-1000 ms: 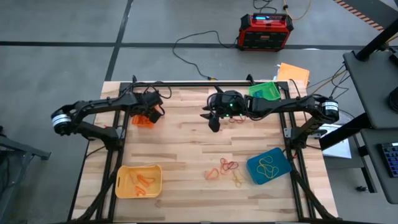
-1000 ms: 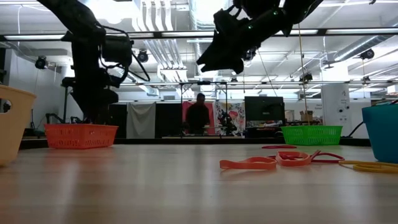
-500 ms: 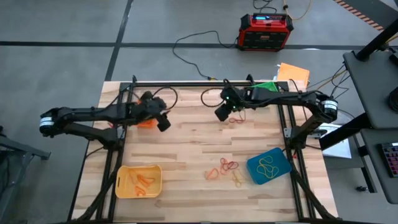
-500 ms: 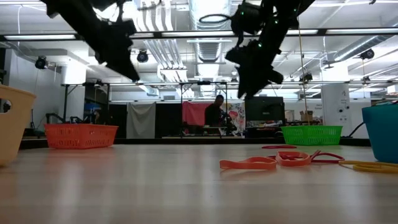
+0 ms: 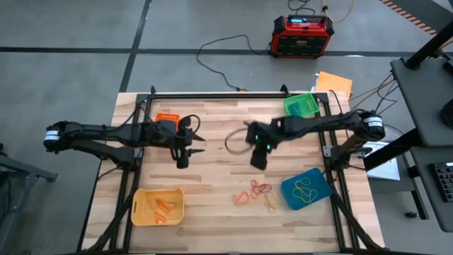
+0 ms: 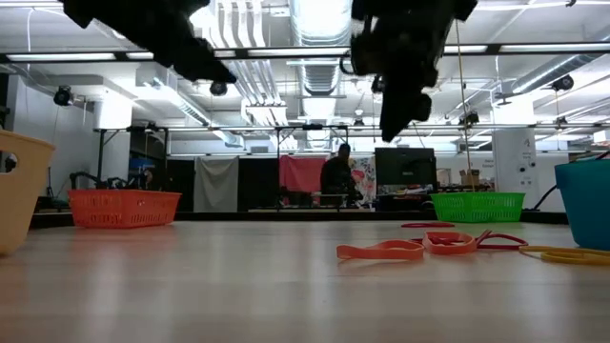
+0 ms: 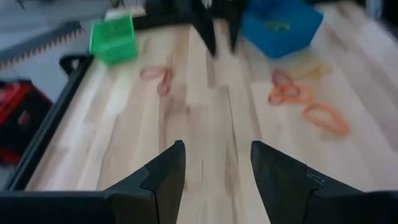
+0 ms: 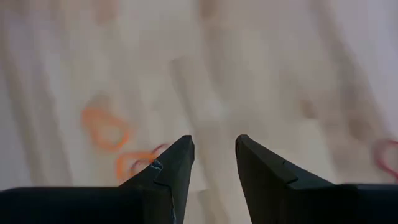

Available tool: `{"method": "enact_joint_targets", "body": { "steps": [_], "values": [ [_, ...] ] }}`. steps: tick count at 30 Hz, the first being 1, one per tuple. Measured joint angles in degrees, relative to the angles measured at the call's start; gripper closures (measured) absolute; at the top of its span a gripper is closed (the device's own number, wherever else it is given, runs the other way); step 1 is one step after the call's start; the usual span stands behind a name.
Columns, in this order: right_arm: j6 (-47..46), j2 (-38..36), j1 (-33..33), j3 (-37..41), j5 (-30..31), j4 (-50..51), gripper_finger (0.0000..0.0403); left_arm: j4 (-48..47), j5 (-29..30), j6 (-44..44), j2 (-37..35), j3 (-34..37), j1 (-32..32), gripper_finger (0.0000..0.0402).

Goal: Sort rubber bands into baskets
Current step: Put the orange rubber band into the yellow bin

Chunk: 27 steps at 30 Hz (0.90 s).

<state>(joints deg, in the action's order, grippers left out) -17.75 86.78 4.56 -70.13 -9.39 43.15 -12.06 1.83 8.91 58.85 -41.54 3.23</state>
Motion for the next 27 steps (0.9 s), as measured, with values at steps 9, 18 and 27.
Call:
{"method": "enact_joint_targets", "body": {
  "steps": [9, 18, 27],
  "values": [
    [-7.73, 0.30, -10.93, 0.64, 3.26, 2.93, 0.0311, 3.92, -0.47, -3.43, 0.04, 0.97, -1.69, 0.0235],
    [-18.72, 5.48, -14.22, 0.85, 4.09, 5.46, 0.0302, 4.01, -0.68, -3.59, -0.86, 1.00, -4.55, 0.0235],
    [-15.22, 15.64, -16.23, -0.34, 5.09, 5.23, 0.0278, 3.89, -0.66, -3.61, -1.38, 1.62, -7.83, 0.0235]
  ]
}}
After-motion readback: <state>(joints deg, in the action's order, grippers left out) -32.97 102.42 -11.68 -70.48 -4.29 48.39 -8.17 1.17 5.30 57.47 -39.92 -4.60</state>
